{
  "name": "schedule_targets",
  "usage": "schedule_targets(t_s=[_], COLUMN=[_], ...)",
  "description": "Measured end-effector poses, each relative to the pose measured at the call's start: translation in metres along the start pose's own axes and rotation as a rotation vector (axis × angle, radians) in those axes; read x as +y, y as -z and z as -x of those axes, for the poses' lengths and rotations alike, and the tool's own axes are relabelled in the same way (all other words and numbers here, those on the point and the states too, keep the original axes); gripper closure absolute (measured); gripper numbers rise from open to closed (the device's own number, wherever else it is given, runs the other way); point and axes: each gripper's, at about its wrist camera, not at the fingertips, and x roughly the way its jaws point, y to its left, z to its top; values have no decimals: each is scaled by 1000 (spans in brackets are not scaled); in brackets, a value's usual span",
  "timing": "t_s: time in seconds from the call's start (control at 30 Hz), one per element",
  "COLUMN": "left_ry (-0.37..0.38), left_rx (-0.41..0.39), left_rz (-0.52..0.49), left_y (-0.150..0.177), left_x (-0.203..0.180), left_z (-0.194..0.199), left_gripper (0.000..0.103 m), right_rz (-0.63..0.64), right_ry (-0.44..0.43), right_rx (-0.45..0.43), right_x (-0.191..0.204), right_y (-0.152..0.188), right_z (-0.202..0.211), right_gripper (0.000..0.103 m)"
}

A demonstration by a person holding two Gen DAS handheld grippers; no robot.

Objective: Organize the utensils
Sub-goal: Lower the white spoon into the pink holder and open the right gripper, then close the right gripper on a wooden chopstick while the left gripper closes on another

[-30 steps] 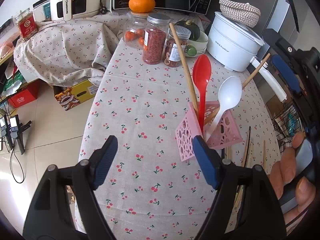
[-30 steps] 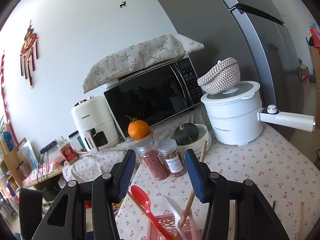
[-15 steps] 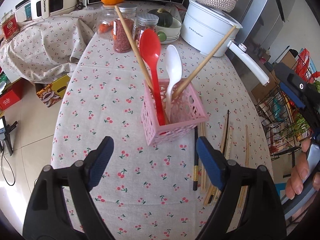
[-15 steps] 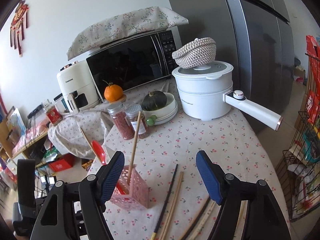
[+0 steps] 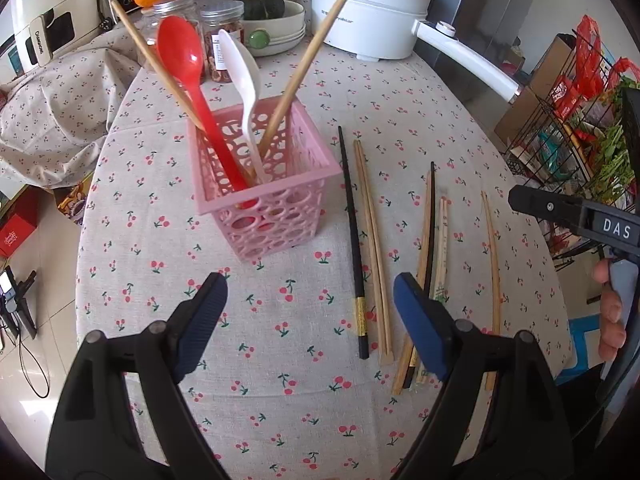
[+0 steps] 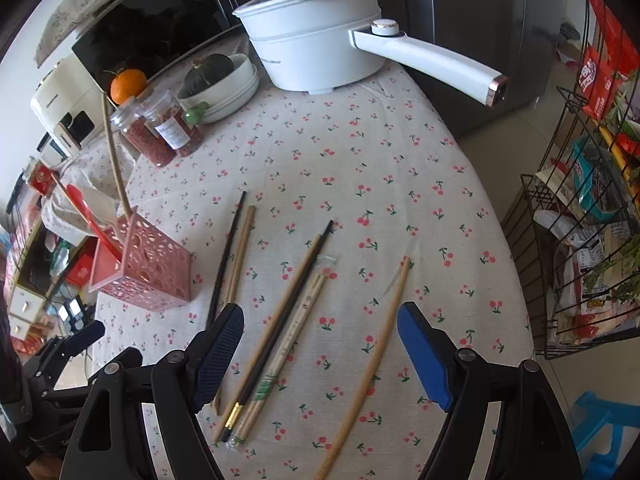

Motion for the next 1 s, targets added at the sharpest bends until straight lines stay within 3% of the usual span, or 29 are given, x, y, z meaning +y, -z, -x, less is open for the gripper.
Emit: schedule_targets(t_s=[0.2,0.43,0.63,0.77,0.9,1.0], left_ry=[29,25,20,17,2,20], left_rx=[46,66,76,72,46,41], left_rz=[-33,-76,-112,-124,-155,-164], left_y=[2,3,3,0,-5,-11], left_x=[-20,-39,-48,-52,-59,-67], left_z=[-15,-26,-31,-35,-36,-37], left_gripper=[18,18,18,18,18,26], right_rz=[-18,4,77,108,80,62], right_ry=[125,155,202,160,102,66], right_rx=[98,177,171,168,186,179], right_x=[-34,-40,-31,-24,-28,-30], right_y=[-2,-3,0,2,1,1], right_z=[-35,-64,-74,-71,-70,-62], right_gripper=[23,27,53,91,97,98])
